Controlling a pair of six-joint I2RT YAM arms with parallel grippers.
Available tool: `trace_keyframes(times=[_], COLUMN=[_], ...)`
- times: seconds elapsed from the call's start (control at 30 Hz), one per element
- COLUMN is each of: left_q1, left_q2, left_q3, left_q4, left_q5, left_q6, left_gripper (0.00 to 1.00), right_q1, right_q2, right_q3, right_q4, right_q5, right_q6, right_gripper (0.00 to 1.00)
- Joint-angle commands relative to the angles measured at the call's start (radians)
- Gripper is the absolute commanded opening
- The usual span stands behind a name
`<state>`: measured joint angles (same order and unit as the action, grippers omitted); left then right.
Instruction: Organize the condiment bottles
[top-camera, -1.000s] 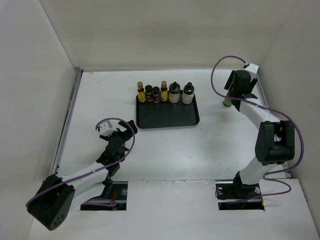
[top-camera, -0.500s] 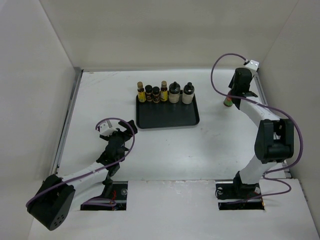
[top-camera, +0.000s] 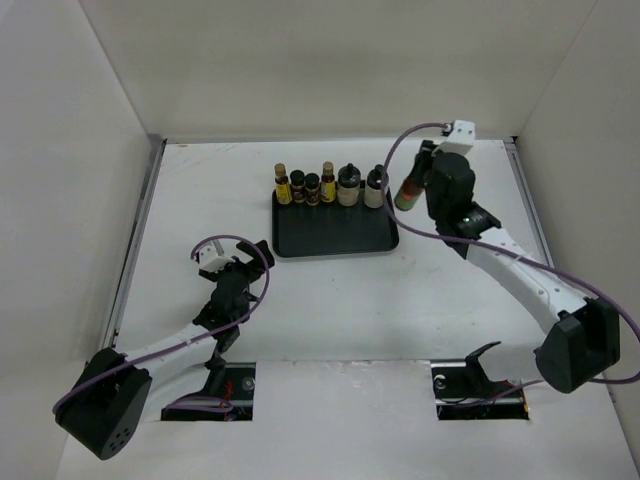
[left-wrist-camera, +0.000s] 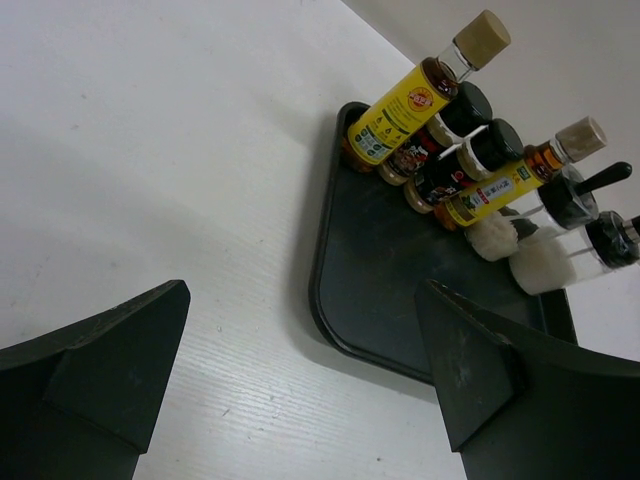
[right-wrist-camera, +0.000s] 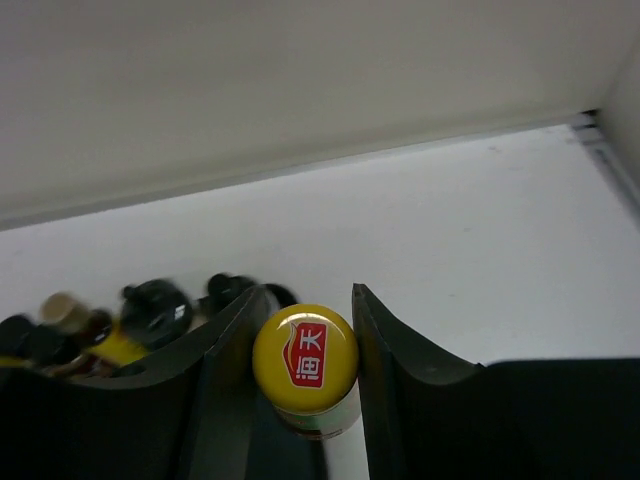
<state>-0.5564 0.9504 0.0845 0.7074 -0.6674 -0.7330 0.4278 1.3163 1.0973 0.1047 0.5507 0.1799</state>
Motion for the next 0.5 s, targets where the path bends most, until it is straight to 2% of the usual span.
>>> trace_keyframes(times=[0.0, 0.23, 0.47], left_q1=[0.008, 0.014, 0.019], left_q2=[-0.009, -0.019, -0.027], left_q3=[0.012, 0.011, 0.008], left_q4=[0.046, 0.040, 0.037], left_q5=[0.005, 0.009, 0.008], left_q6=[-0.006, -0.006, -0.006], left_gripper=[1.00, 1.00, 1.00], right_q1=[0.096, 0.268, 0.328], right_q2=[0.009, 0.176, 0.297], right_q3=[0.006, 0.105, 0.144], right_q4=[0.141, 0.191, 0.262], right_q5=[0.000, -0.021, -0.041], right_q6=[0.026, 0.016, -0.037], right_gripper=[0.39, 0.40, 0.42])
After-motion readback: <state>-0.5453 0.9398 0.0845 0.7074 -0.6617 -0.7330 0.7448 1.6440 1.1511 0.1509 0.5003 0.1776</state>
